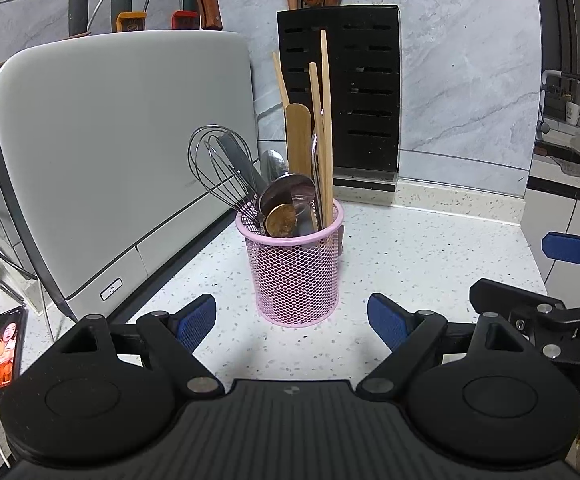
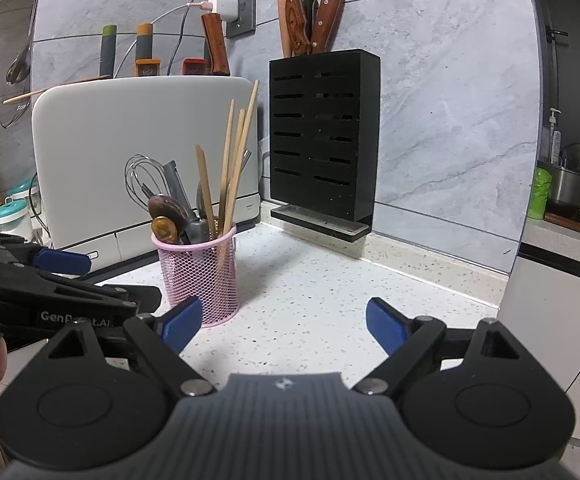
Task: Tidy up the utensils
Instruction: 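Set the pink cup down on the counter with the left tool and withdraw both tools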
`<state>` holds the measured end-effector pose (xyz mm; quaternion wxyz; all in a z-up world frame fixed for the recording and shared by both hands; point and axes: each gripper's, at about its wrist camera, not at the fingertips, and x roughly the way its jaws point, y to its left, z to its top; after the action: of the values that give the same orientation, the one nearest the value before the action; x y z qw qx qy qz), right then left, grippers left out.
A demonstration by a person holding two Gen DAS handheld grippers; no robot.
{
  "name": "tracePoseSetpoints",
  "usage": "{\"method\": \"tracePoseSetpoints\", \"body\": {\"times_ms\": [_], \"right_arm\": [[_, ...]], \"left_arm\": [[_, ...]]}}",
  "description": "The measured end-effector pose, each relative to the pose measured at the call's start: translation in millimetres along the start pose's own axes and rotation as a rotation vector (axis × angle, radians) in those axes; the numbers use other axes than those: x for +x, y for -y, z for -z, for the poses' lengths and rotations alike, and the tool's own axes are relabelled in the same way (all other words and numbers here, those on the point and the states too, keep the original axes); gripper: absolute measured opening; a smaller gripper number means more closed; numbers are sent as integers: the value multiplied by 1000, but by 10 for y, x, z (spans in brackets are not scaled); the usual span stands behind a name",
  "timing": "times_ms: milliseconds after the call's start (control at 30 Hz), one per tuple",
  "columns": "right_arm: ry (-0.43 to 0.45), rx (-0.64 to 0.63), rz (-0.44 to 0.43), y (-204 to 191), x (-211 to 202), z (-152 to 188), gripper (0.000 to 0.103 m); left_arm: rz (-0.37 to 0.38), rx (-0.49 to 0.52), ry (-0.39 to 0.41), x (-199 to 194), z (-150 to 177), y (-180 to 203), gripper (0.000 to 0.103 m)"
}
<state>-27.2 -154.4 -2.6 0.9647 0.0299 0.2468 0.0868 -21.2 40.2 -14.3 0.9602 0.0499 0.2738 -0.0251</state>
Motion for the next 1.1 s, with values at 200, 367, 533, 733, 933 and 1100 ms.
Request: {"method": "tracePoseSetpoints", "body": {"times_ms": [200, 367, 533, 733, 933, 1100], "right_arm": [[0, -3, -1, -5, 1, 2, 90], [0, -6, -3, -4, 3, 7, 90], [-2, -3, -2, -8, 3, 8, 91], [-9, -3, -9, -6, 14, 16, 91], [-13, -4, -9, -9, 17, 19, 92], [-15, -6, -12, -14, 19, 27, 92]], "left_arm": [[5, -2, 7, -23, -5, 2, 100], [9, -9, 11, -36, -7, -11, 100], [11, -15, 11, -34, -13, -7, 100], [7, -15, 14, -39, -11, -2, 100], [7, -15, 15, -46, -13, -6, 100], [7, -16, 15, -45, -14, -5, 100]]}}
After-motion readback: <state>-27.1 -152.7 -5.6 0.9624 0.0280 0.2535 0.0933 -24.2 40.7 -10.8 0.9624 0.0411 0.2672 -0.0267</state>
